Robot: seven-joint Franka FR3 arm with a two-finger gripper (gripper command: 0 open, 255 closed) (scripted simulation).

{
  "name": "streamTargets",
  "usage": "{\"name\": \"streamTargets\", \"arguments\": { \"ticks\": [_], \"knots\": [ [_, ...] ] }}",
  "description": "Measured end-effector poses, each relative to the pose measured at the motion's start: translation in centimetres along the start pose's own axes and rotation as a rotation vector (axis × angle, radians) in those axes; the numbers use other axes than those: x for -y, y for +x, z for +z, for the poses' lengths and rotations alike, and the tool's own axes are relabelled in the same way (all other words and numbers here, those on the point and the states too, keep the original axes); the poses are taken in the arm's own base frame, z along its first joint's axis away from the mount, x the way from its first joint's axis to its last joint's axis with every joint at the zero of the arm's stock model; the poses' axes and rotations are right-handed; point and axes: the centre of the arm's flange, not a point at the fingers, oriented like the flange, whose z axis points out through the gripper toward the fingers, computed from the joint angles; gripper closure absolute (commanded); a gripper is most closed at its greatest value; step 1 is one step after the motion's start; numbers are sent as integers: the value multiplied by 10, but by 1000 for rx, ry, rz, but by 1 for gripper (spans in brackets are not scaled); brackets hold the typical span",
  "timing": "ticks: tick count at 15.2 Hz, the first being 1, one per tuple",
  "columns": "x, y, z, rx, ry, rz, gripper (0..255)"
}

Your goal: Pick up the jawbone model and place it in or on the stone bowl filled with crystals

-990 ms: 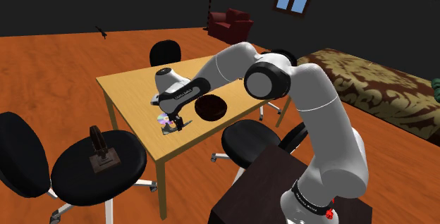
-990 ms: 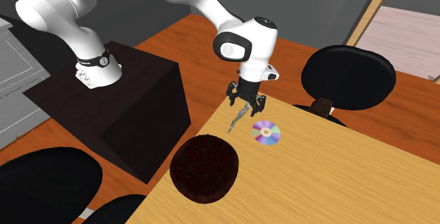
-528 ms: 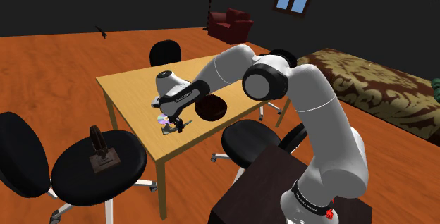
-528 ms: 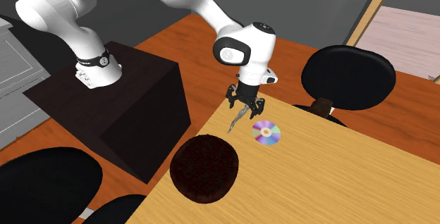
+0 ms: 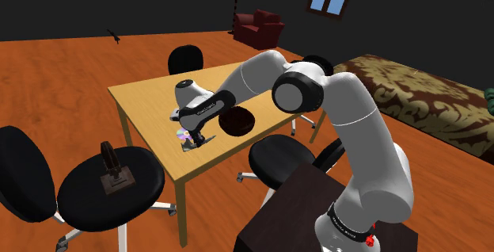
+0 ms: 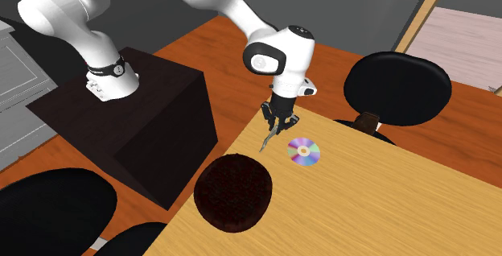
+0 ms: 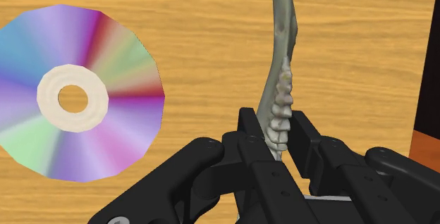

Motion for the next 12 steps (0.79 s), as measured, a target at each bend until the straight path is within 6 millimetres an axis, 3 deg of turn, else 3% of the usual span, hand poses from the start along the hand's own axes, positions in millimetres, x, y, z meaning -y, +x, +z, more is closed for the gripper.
{"name": "streamTargets", "arguments": {
  "ticks": [5, 12],
  "knots": [
    [0, -1, -2, 0, 0, 0, 255],
    [0, -6, -36, 0, 0, 0, 255]
  ]
}}
